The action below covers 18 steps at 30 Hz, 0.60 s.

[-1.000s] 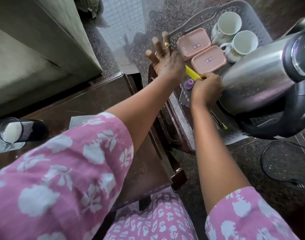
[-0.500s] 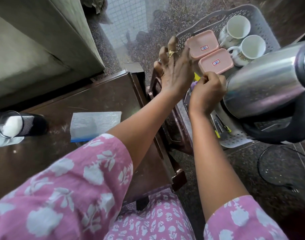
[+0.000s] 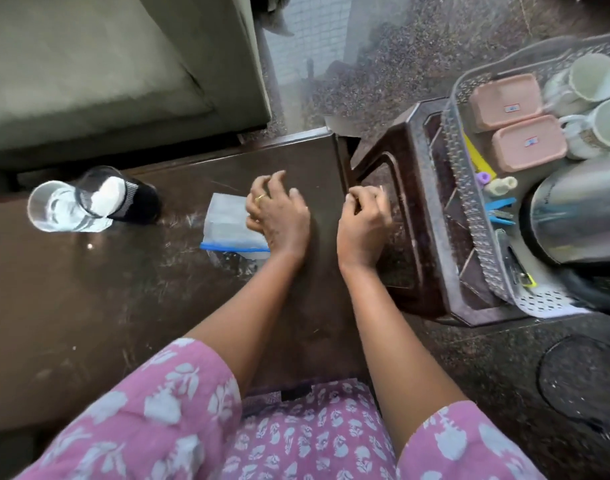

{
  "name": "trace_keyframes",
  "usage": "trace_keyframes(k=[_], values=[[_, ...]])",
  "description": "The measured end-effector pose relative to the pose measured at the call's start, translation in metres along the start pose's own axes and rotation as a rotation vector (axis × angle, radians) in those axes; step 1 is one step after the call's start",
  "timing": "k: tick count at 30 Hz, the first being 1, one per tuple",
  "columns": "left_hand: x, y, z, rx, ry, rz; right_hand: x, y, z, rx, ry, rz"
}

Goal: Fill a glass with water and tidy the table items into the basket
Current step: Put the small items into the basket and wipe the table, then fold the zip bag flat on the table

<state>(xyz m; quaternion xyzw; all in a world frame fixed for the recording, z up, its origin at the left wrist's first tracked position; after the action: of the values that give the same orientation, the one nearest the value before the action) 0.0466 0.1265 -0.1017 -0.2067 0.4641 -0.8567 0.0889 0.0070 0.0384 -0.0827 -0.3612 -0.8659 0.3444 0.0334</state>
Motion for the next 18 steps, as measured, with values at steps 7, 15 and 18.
trace_keyframes(k=[7, 15, 18], values=[[-0.049, -0.036, -0.089, -0.032, -0.347, 0.023, 0.044, 0.043, -0.006, -0.007, 0.305, -0.355], [-0.066, -0.045, -0.133, 0.167, -0.514, -0.156, 0.063, 0.065, -0.010, 0.161, 0.682, -0.647], [-0.060, -0.046, -0.137, 0.162, -0.475, -0.201, 0.067, 0.068, -0.010, 0.130, 0.711, -0.650]])
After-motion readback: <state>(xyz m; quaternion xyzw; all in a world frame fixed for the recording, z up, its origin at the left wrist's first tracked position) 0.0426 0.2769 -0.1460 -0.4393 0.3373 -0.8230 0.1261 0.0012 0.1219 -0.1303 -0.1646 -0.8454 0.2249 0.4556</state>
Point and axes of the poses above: each hand's wrist, its own x-axis away from the middle knuckle, its own y-axis out of the palm, z = x × y, the point moved 1 cm from there along -x, towards the middle knuckle, and after that the axes turned 4 degrees about -y, right-handed, at the moved point
